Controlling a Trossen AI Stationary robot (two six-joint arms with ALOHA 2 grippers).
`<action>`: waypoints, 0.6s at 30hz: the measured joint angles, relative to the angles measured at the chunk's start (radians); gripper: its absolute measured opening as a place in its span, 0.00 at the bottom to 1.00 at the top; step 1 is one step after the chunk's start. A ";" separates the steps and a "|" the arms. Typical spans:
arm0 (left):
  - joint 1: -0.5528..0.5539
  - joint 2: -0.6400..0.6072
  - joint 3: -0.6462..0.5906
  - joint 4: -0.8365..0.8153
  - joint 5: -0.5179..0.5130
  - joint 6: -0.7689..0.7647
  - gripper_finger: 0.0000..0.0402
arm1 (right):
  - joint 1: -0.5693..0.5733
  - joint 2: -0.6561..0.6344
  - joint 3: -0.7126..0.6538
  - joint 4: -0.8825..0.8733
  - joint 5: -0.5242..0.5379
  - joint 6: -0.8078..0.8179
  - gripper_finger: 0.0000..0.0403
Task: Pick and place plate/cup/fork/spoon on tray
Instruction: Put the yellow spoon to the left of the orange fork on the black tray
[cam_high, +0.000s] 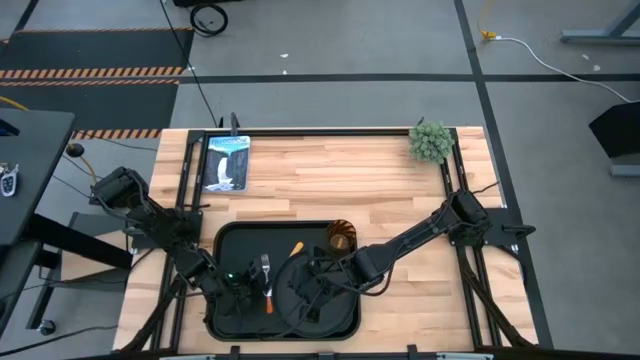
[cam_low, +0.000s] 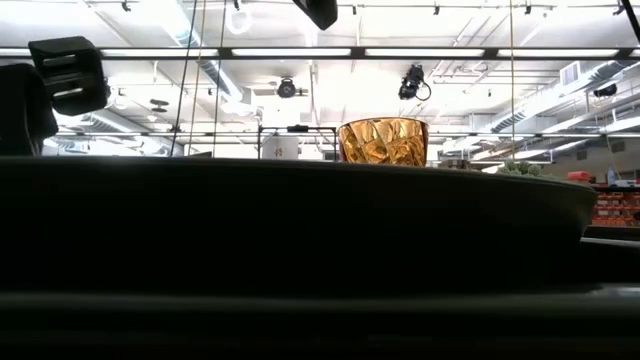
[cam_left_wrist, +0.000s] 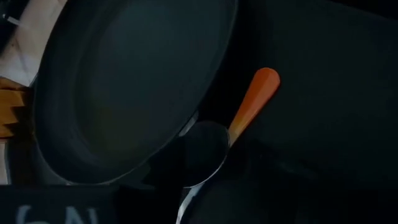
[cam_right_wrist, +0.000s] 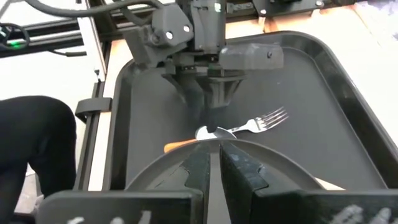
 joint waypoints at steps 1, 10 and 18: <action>0.000 0.000 0.000 -0.004 0.000 -0.005 0.43 | 0.000 0.000 0.000 0.005 0.000 0.000 0.11; 0.029 0.000 -0.001 -0.015 0.000 0.049 0.43 | 0.001 0.000 0.000 0.060 0.000 0.001 0.11; 0.033 0.000 -0.001 -0.022 0.005 0.101 0.43 | 0.003 0.000 0.000 0.060 0.000 0.031 0.11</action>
